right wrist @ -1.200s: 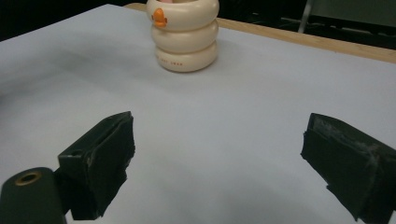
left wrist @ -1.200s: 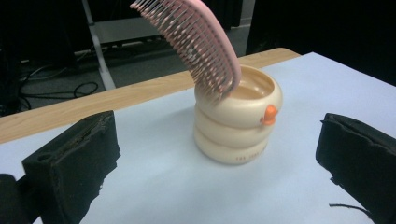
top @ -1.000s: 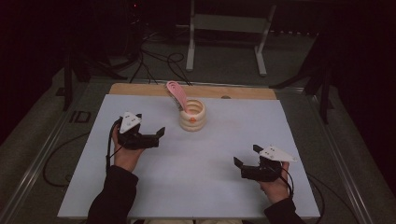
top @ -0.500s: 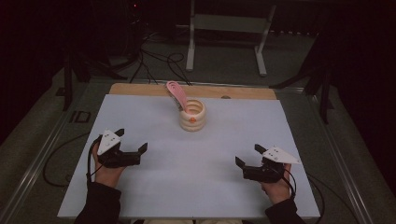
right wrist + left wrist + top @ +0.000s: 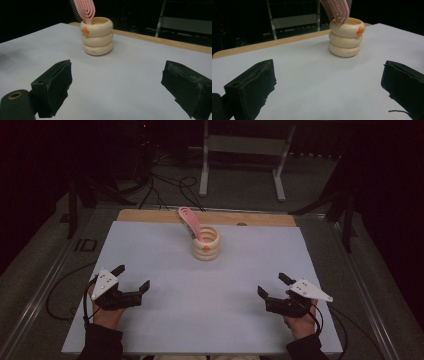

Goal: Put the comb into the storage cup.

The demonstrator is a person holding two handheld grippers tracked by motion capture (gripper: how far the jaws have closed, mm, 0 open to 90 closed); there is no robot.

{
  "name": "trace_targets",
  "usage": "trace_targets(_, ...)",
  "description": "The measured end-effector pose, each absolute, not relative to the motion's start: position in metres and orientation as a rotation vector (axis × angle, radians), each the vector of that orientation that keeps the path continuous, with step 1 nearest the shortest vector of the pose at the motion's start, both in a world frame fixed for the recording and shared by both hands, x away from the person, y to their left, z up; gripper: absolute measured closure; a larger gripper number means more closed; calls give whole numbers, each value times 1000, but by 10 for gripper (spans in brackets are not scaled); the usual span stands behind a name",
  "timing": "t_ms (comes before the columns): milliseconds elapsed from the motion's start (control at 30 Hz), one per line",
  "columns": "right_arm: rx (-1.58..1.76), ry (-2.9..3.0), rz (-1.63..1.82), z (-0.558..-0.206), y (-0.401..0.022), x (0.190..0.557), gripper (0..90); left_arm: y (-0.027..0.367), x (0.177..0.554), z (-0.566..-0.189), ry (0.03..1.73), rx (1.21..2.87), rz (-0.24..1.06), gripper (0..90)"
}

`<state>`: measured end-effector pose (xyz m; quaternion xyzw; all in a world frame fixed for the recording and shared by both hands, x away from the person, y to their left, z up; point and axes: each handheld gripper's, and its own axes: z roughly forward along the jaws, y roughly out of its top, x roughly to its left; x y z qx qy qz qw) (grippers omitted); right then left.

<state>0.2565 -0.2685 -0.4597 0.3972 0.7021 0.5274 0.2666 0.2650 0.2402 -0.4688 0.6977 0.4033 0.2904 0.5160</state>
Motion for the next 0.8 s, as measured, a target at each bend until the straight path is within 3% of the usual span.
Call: trace_targets(800,1063,1857,1419,-462,-273,258,88,261,248,-471,989,1620,717,3)
